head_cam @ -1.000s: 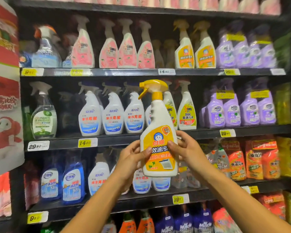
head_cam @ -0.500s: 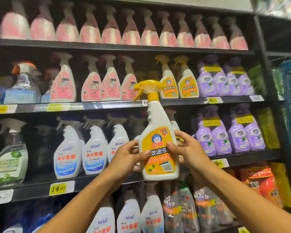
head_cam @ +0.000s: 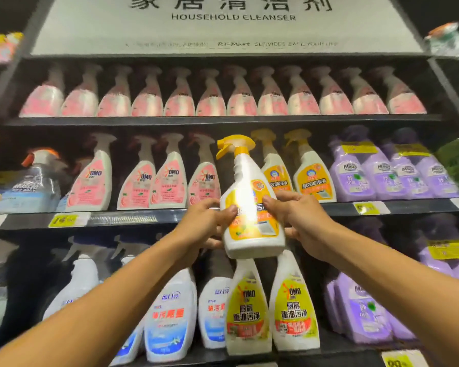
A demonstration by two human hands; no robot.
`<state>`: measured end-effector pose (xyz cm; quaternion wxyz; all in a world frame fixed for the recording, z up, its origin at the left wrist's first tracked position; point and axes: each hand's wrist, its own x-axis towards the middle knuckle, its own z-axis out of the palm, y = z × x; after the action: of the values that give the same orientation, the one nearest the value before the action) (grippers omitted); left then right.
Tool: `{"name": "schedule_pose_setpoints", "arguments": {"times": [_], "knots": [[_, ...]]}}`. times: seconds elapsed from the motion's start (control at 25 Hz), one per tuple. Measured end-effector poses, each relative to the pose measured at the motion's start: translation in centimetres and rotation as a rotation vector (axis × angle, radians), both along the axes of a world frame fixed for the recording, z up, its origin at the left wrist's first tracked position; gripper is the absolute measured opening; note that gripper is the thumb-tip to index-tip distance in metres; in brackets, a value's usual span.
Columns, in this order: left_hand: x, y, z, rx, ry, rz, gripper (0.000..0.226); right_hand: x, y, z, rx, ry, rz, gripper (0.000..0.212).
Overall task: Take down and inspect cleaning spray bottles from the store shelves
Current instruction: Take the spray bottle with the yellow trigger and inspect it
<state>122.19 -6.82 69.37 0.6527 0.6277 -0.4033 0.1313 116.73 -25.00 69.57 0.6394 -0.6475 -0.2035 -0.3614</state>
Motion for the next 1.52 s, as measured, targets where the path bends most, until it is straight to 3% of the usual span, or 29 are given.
{"name": "schedule_pose_setpoints", "arguments": {"times": [0.08,0.36,0.76,1.08,1.32,1.52], "knots": [[1.1,-1.2,2.4,0.001,-0.021,0.039,0.011,1.3,-0.8,2.4,0.001,-0.035,-0.004,0.007],[5.3,-3.6,9.0,0.044,0.011,0.208,0.025,6.5,-2.7,8.5,-0.029,-0.016,-0.112,0.019],[9.0,-3.9,13.7,0.167,-0.099,0.343,0.021,11.8,-2.9,13.1,-0.020,-0.021,-0.173,0.019],[12.4,-4.7,13.6,0.215,-0.205,0.392,0.007,14.3,-3.6,13.2,-0.272,-0.038,-0.484,0.019],[14.5,-4.8,13.2,0.195,-0.251,0.409,0.018,15.4,-3.8,12.8,-0.537,-0.199,-0.843,0.030],[15.4,-5.1,13.2,0.178,-0.268,0.440,0.020,15.0,-7.8,13.1,-0.459,-0.242,-0.975,0.051]]}}
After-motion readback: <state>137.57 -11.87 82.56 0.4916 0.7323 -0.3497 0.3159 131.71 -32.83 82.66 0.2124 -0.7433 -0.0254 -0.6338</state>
